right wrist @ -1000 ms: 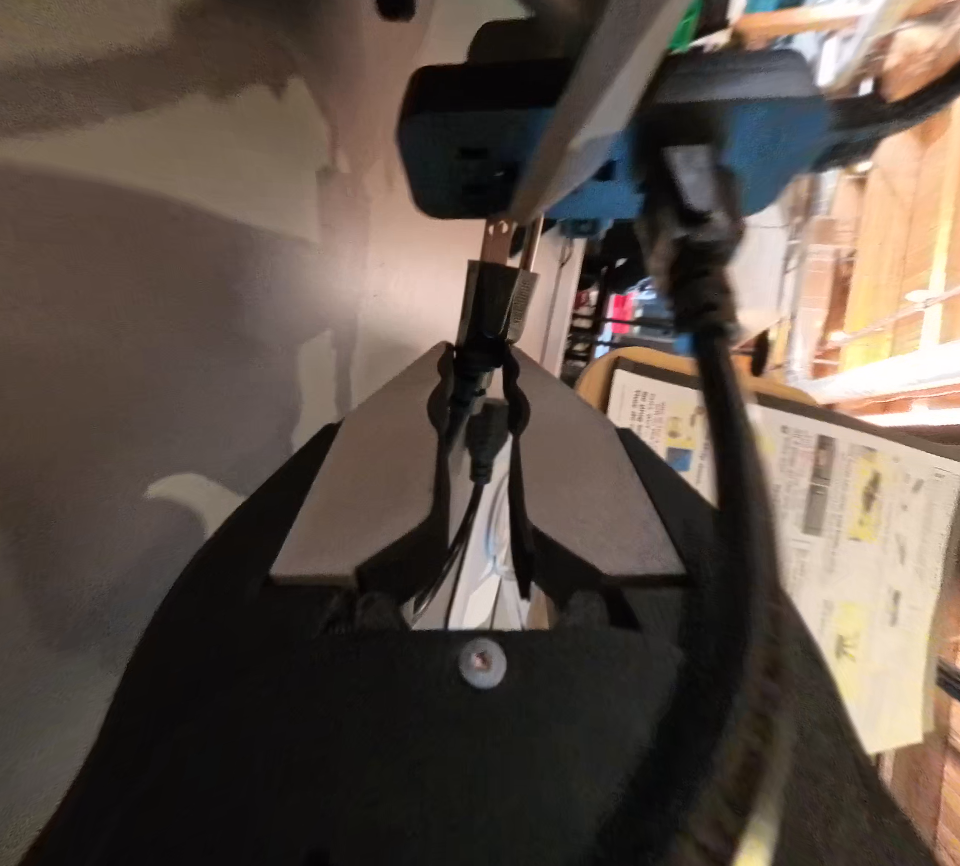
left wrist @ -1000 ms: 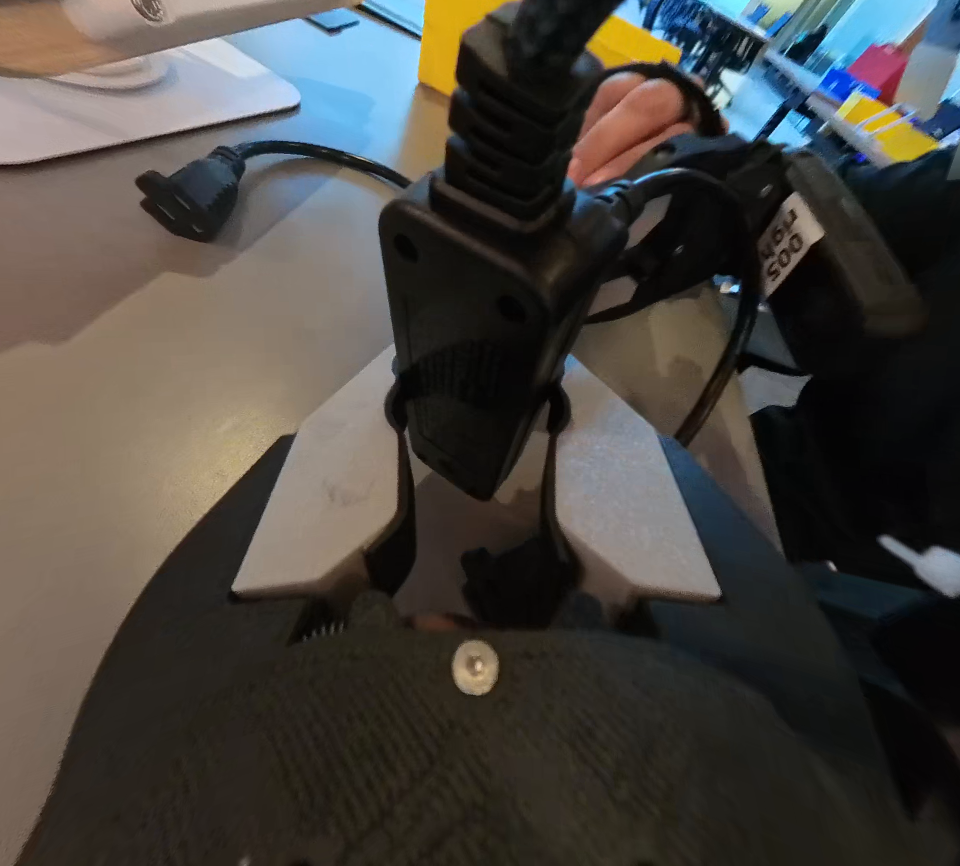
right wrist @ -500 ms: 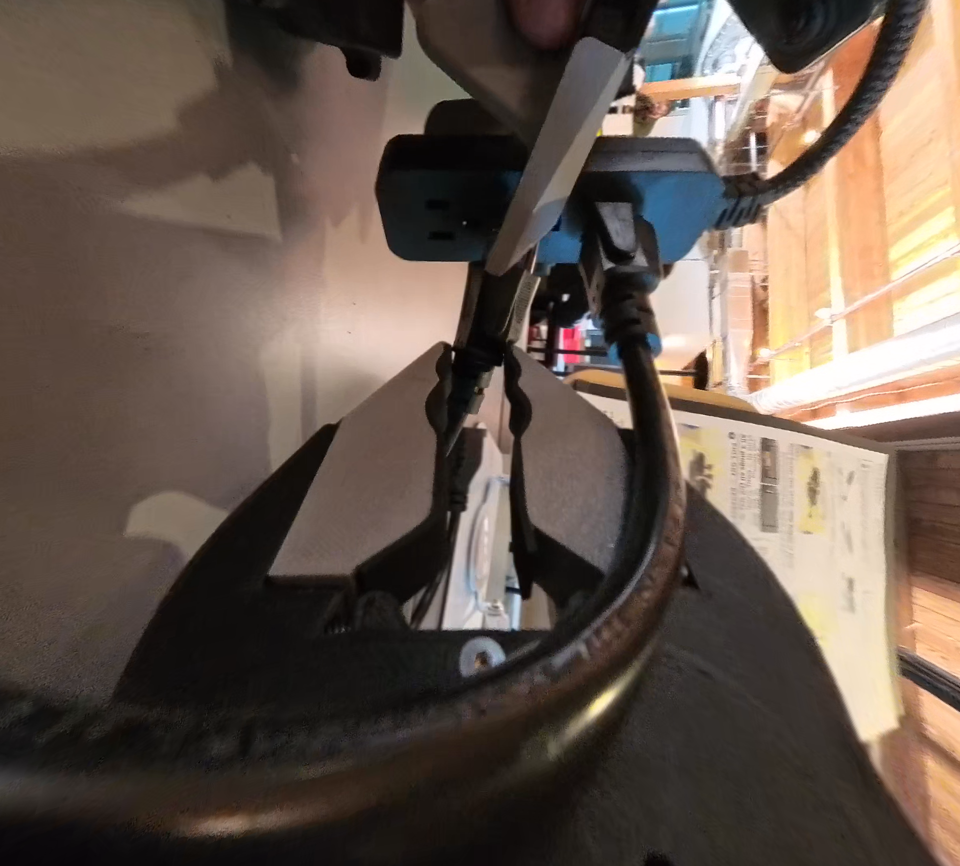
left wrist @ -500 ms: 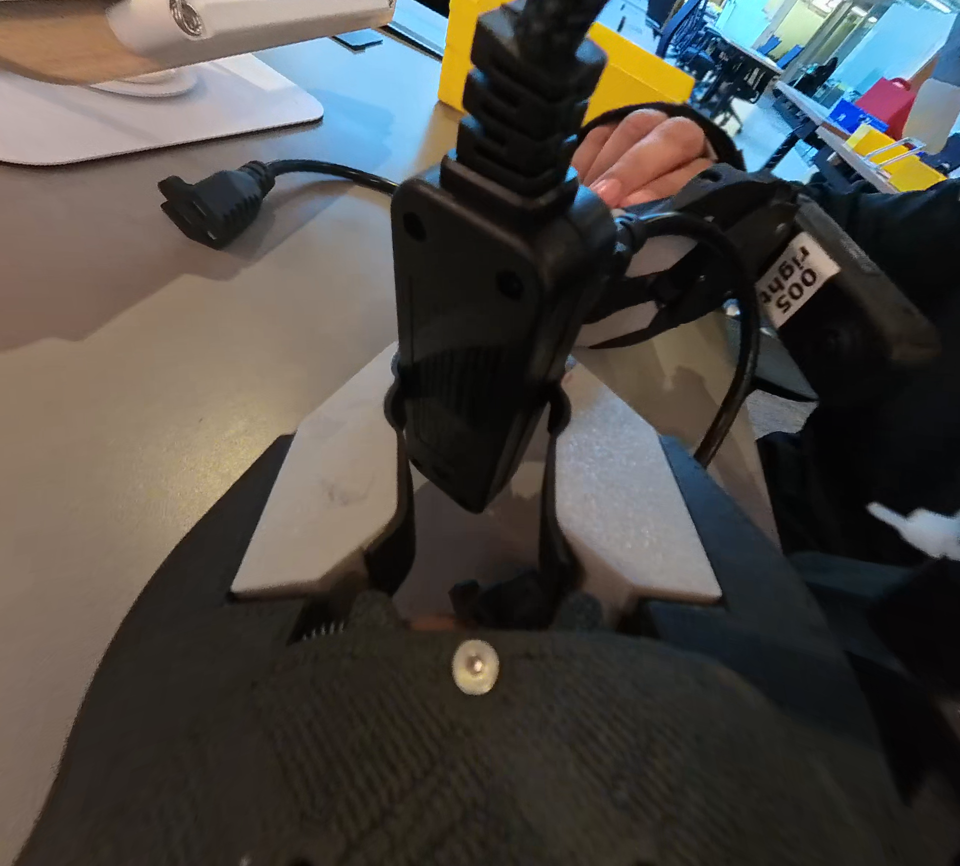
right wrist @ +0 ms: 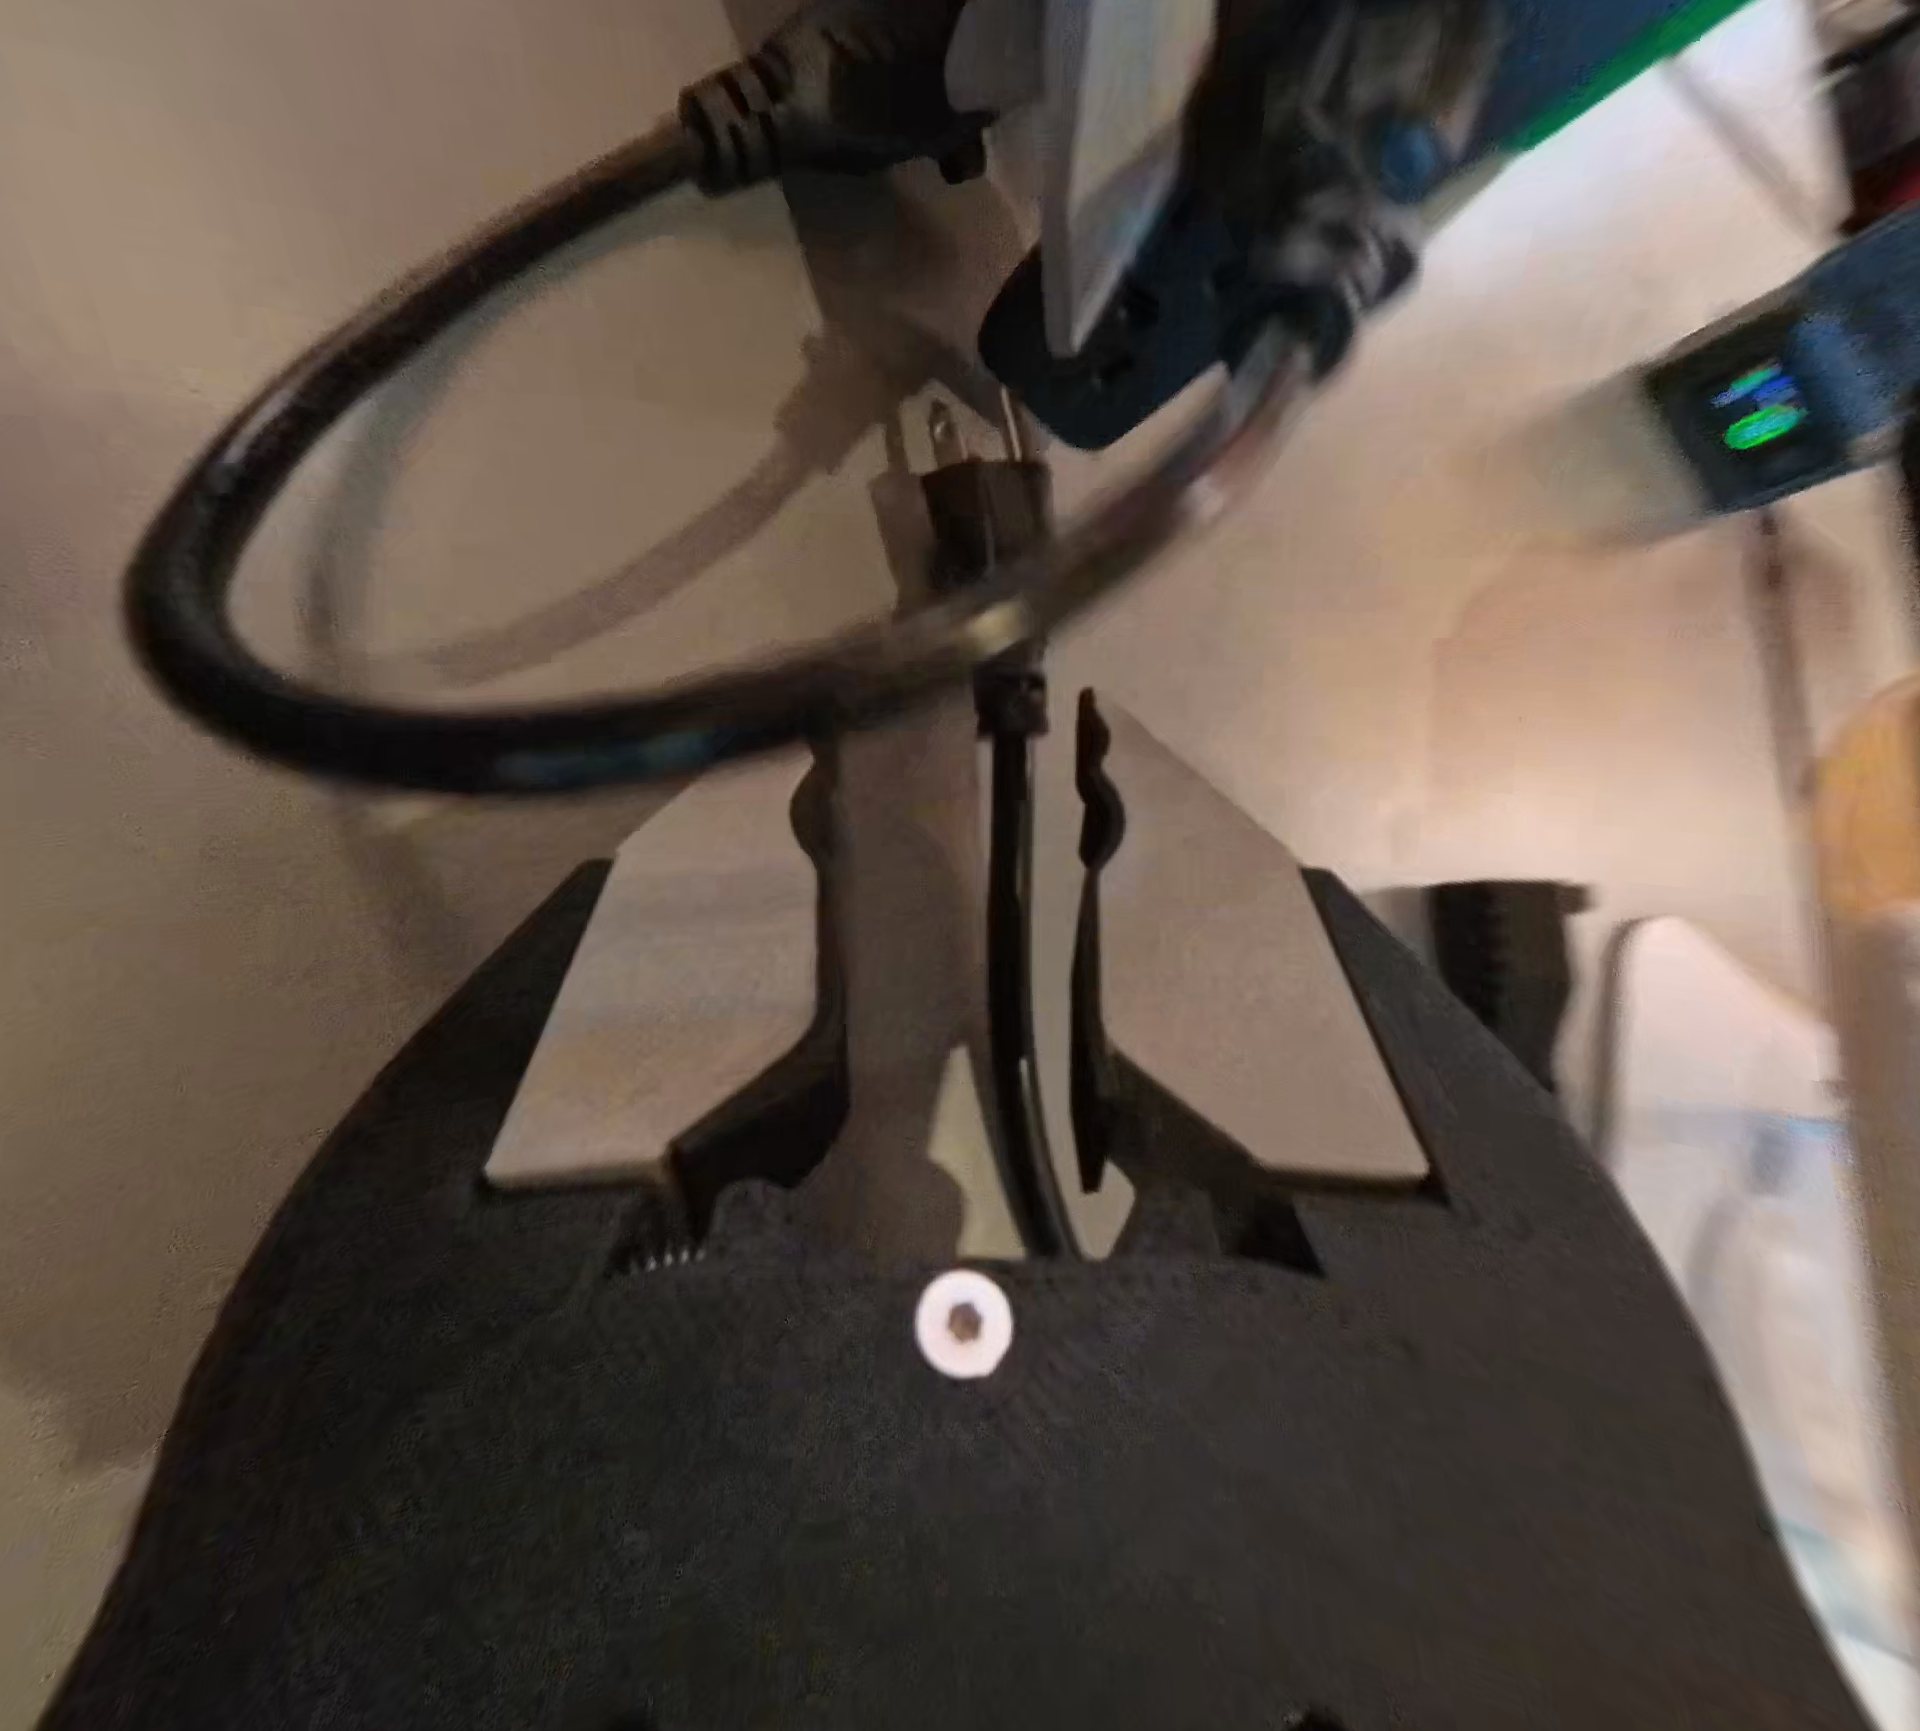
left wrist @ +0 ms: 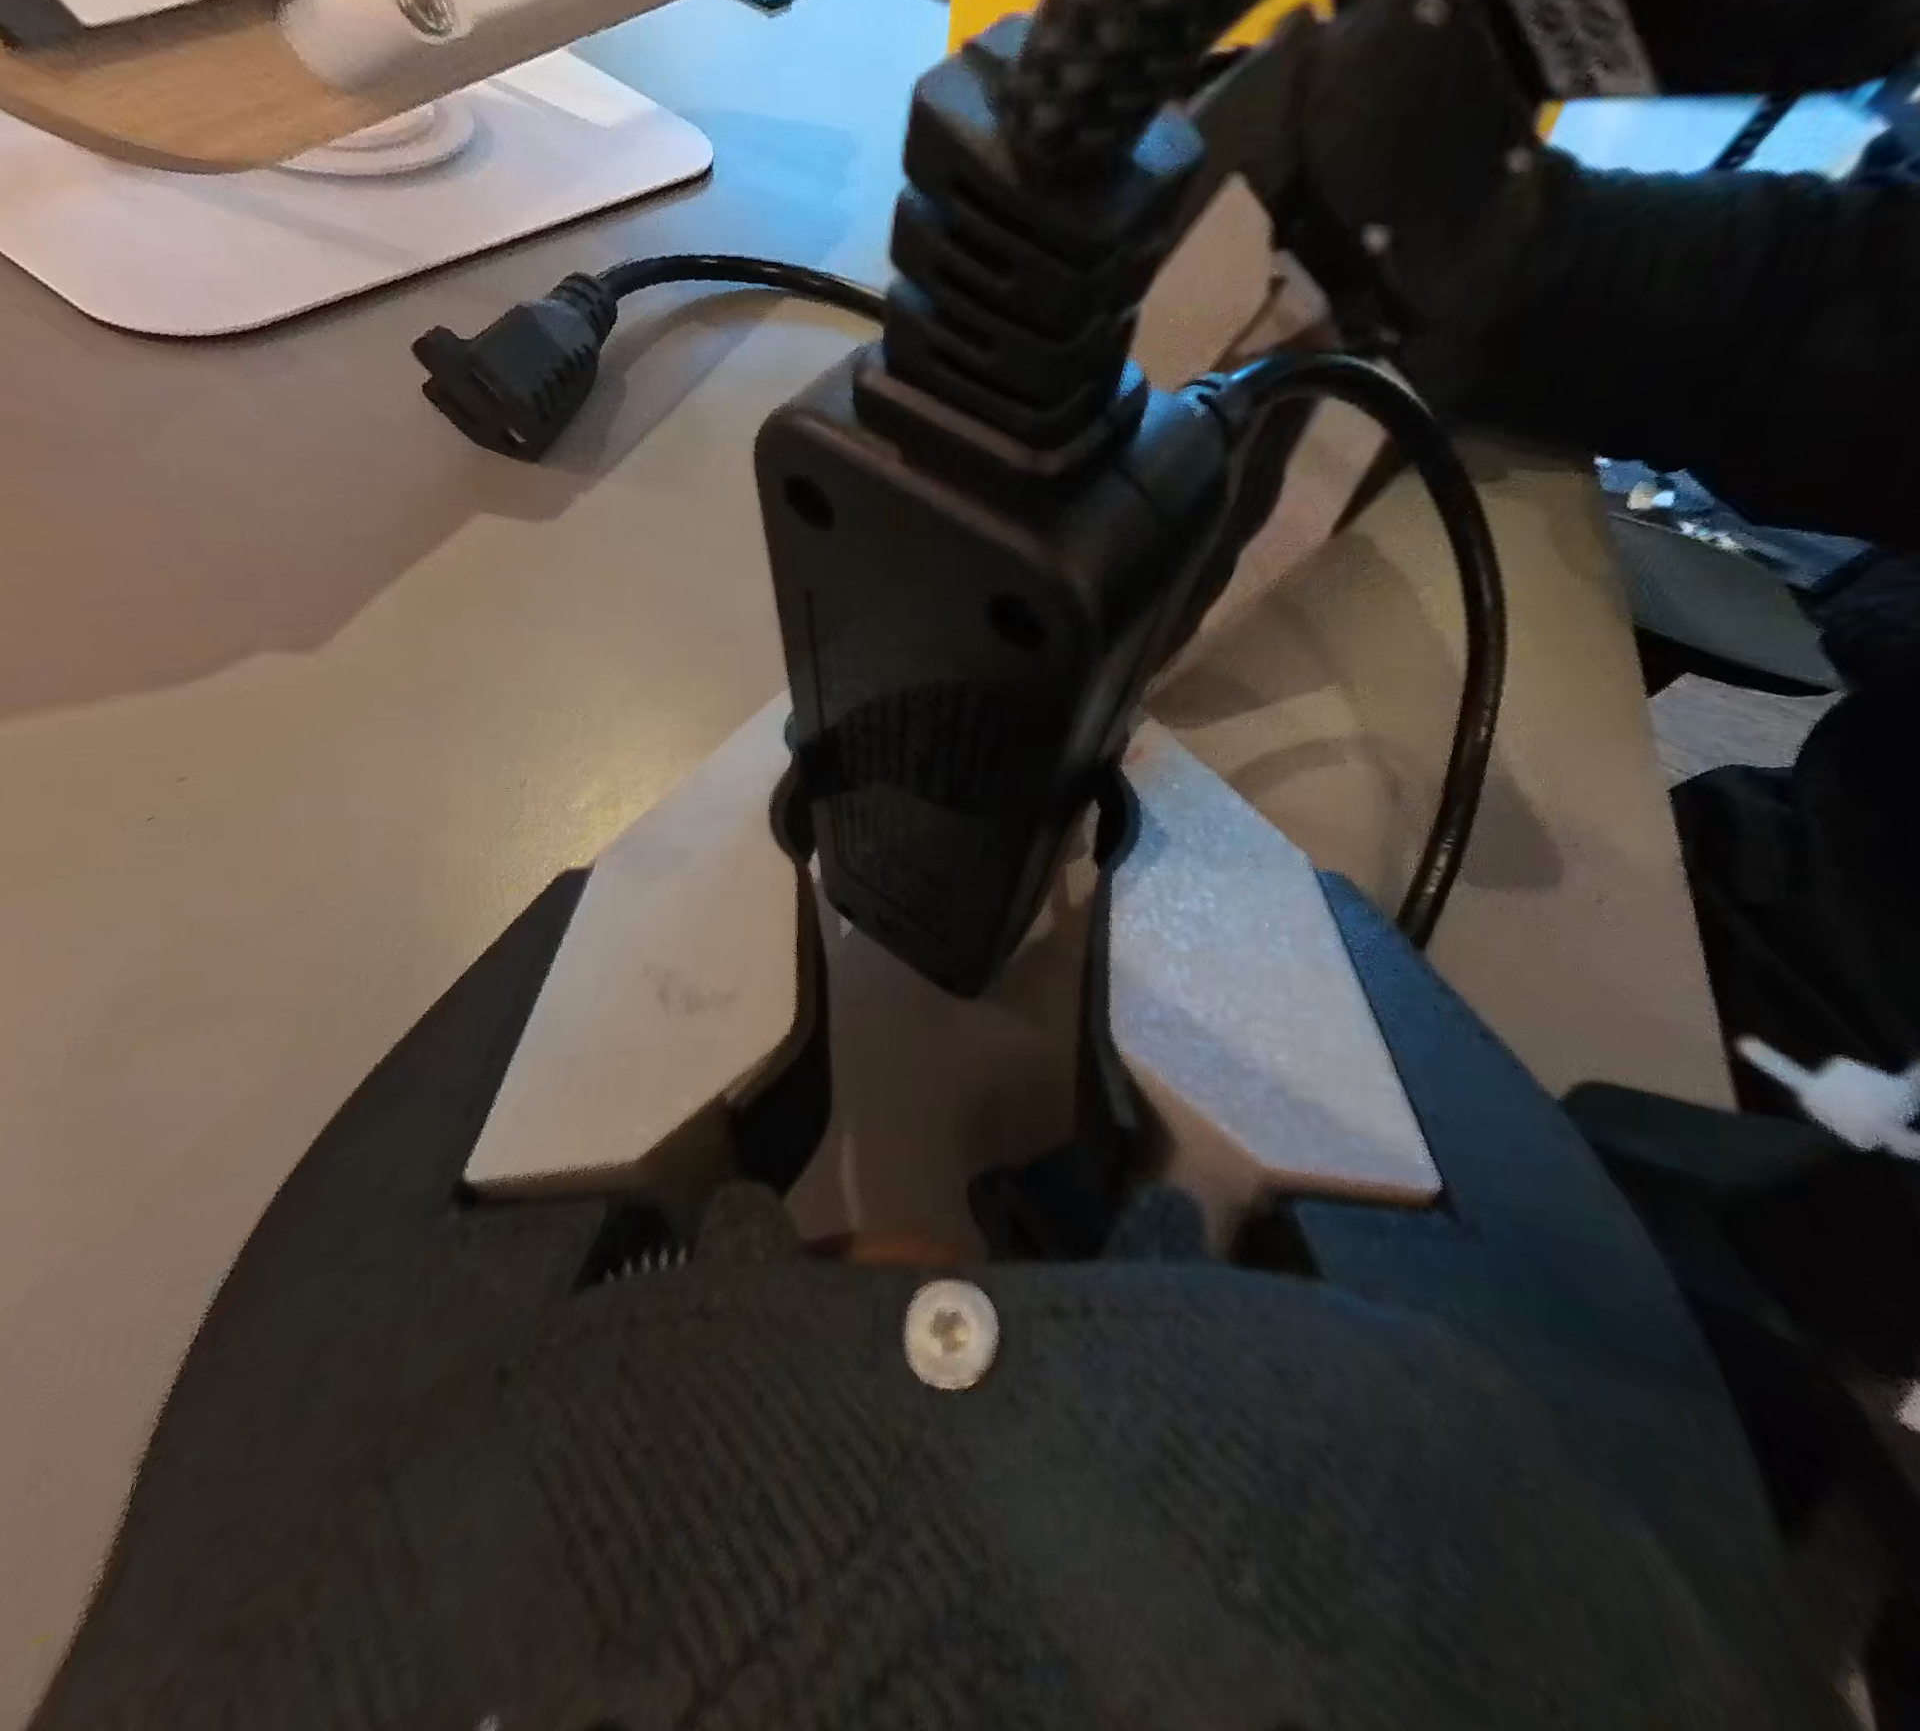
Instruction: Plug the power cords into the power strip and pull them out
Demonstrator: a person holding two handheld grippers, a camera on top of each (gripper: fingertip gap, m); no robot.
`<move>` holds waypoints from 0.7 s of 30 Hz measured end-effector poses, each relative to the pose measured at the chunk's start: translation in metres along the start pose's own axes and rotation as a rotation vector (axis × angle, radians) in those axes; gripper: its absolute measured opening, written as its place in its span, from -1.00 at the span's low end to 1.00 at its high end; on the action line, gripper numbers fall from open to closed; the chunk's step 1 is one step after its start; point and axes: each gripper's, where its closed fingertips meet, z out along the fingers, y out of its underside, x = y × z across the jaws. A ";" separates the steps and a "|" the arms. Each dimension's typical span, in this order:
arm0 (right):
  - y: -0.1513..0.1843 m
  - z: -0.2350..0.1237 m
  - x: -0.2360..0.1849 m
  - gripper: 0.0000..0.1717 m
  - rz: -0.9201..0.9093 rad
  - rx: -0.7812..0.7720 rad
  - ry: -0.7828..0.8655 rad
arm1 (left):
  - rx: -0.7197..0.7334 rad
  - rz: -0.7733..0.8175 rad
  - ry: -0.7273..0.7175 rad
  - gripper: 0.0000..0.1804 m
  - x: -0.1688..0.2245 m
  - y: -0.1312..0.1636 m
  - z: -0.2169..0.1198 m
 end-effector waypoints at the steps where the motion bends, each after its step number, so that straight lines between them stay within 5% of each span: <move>1: 0.002 -0.005 0.000 -0.51 0.085 0.026 -0.067 | 0.007 -0.007 0.012 -0.44 0.001 -0.001 -0.001; 4: 0.008 -0.012 0.030 -0.55 0.392 0.120 -0.121 | 0.022 -0.022 0.043 -0.44 0.003 -0.002 -0.003; 8: -0.012 -0.020 0.036 -0.77 0.682 0.269 -0.422 | 0.041 0.023 0.081 -0.44 0.010 -0.005 -0.006; 13: 0.005 -0.001 0.015 -0.56 0.672 0.030 -0.446 | 0.079 0.150 0.143 -0.44 0.027 -0.007 -0.013; 17: -0.001 0.011 0.008 -0.49 0.725 0.007 -0.515 | 0.102 0.203 0.172 -0.44 0.035 -0.008 -0.017; 21: -0.005 0.011 -0.003 -0.78 0.848 -0.005 -0.688 | 0.108 0.236 0.181 -0.44 0.039 -0.007 -0.018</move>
